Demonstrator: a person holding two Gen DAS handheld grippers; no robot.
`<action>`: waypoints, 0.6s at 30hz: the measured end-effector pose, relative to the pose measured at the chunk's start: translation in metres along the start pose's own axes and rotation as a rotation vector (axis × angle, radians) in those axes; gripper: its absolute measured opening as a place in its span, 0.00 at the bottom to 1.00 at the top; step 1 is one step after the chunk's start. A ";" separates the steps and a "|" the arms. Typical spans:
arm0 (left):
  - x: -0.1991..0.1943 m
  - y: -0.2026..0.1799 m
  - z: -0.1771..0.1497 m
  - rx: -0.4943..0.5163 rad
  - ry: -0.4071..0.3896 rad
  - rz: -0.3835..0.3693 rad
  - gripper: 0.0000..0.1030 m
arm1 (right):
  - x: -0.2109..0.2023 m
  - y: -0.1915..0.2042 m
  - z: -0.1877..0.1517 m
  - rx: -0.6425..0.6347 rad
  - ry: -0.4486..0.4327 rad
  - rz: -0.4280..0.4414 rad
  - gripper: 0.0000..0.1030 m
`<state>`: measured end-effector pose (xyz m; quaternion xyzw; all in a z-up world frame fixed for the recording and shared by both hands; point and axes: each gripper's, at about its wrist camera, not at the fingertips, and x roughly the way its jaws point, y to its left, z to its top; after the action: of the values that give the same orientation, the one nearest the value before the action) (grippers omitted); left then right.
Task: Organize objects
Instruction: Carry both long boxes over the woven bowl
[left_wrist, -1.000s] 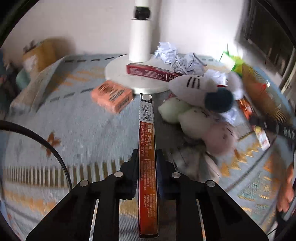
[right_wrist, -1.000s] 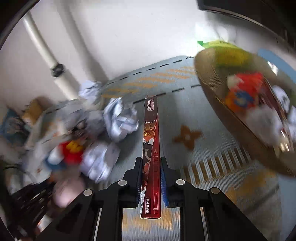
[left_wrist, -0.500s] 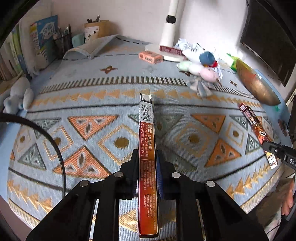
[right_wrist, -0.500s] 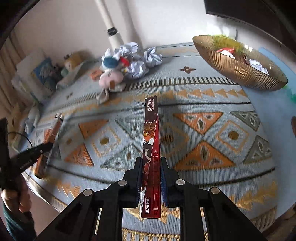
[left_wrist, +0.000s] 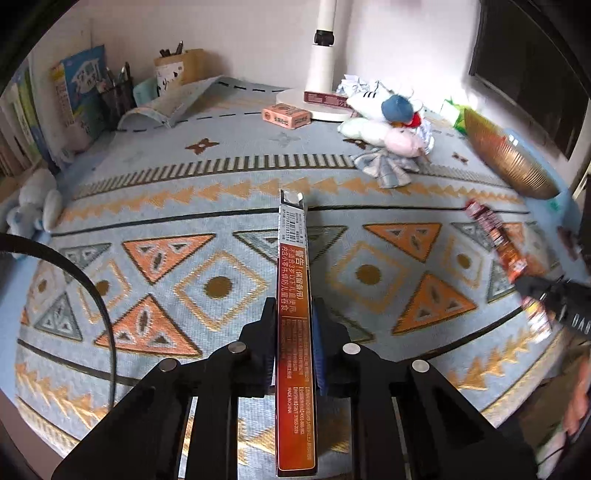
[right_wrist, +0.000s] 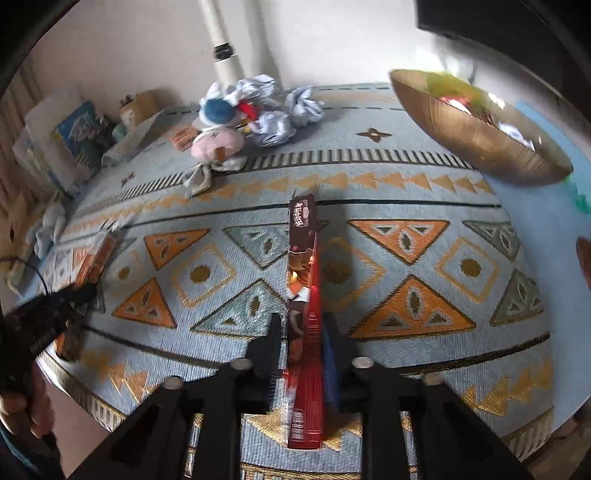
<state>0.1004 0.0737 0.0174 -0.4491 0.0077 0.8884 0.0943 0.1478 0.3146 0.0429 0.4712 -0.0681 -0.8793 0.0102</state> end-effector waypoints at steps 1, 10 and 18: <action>-0.005 -0.003 0.002 0.006 -0.012 -0.007 0.14 | -0.001 0.003 -0.001 -0.005 0.001 0.045 0.17; -0.040 -0.044 0.048 0.045 -0.108 -0.171 0.14 | -0.055 -0.003 0.014 0.018 -0.134 0.213 0.17; -0.028 -0.132 0.123 0.164 -0.157 -0.292 0.14 | -0.090 -0.092 0.044 0.205 -0.255 0.108 0.17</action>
<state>0.0422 0.2105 0.1226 -0.3657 0.0075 0.8940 0.2588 0.1656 0.4181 0.1295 0.3499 -0.1836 -0.9186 0.0004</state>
